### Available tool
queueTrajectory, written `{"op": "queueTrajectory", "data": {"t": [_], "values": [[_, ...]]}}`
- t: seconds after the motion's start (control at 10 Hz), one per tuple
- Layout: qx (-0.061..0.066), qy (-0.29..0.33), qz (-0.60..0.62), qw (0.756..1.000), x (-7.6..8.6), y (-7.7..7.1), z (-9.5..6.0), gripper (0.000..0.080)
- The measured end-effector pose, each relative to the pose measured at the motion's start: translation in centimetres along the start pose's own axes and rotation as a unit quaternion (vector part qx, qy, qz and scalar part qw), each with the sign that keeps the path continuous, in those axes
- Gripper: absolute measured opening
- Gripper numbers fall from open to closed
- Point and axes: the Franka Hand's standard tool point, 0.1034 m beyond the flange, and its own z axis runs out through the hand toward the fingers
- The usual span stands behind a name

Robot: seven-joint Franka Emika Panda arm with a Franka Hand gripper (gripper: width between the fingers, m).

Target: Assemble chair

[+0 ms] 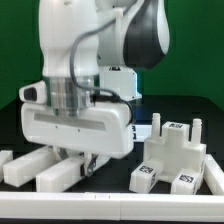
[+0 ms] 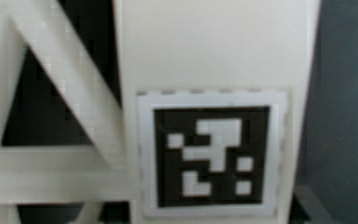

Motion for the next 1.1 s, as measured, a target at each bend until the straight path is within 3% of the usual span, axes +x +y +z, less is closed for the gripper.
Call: {"op": "queueTrajectory", "data": {"t": [0.3, 0.5, 0.7, 0.8, 1.1], "values": [[0.019, -0.020, -0.001, 1.000, -1.8, -0.8, -5.1, 0.0284], [0.040, -0.010, 0.003, 0.999, -1.9, -3.7, -10.2, 0.0284], [0.036, -0.019, 0.008, 0.999, -3.1, -7.2, -13.3, 0.0284], [0.040, -0.017, -0.002, 0.999, -3.0, -7.1, -12.8, 0.0284], [0.037, -0.020, -0.003, 0.999, -3.2, -7.1, -12.4, 0.0284]]}}
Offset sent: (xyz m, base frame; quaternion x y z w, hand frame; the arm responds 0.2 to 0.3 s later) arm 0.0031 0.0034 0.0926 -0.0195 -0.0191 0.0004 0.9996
